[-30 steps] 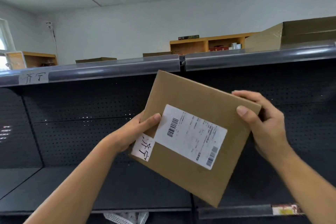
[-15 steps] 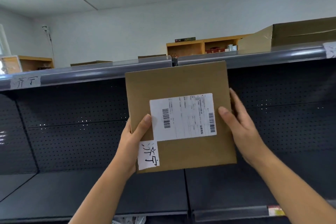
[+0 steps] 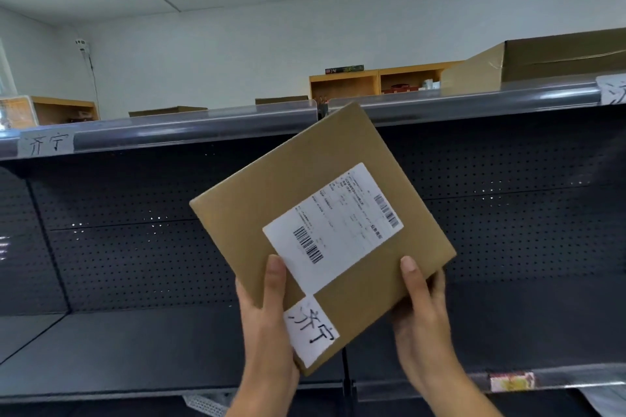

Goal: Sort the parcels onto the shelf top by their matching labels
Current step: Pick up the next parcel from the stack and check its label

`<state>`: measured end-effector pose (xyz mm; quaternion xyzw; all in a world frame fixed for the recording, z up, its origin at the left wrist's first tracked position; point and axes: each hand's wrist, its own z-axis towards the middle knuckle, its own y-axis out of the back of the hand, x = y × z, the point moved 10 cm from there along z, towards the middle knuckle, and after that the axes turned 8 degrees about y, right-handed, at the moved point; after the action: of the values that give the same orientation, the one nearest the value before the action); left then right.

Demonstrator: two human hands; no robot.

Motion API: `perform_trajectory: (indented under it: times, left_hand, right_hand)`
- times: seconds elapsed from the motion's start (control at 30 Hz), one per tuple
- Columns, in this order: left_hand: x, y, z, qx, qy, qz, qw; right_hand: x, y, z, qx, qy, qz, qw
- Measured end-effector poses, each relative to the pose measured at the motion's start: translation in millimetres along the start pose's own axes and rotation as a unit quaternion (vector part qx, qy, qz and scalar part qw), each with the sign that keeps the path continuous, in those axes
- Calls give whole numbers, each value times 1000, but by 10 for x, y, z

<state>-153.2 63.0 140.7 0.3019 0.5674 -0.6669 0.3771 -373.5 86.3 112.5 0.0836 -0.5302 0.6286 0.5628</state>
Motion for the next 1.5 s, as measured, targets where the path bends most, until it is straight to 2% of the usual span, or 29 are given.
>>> perform_trajectory:
  times: [0.2, 0.43, 0.53, 0.67, 0.87, 1.0, 1.13, 1.5]
  left_hand:
    - [189, -171, -163, -20, 22, -44, 999]
    - [-511, 280, 51, -51, -96, 59, 992]
    - [-809, 360, 179, -11, -121, 144, 982]
    - [-940, 146, 233, 94, -117, 230, 962]
    - [-892, 3, 301, 103, -90, 197, 971]
    - [-919, 60, 290, 83, -87, 148, 982]
    - [-889, 106, 273, 74, -79, 135, 985]
    - [-827, 98, 237, 77, -93, 149, 981]
  right_hand:
    - [-94, -317, -176, 12, -5, -13, 1000]
    - [506, -249, 101, 51, 81, -57, 994]
    - [738, -259, 264, 81, 91, -75, 990]
    - [858, -390, 435, 120, 60, -88, 987]
    - [836, -431, 548, 114, 31, -67, 991]
    - [922, -332, 517, 75, 92, -25, 993]
    - [979, -360, 453, 79, 137, -40, 987]
    - [1009, -315, 430, 70, 148, -53, 985]
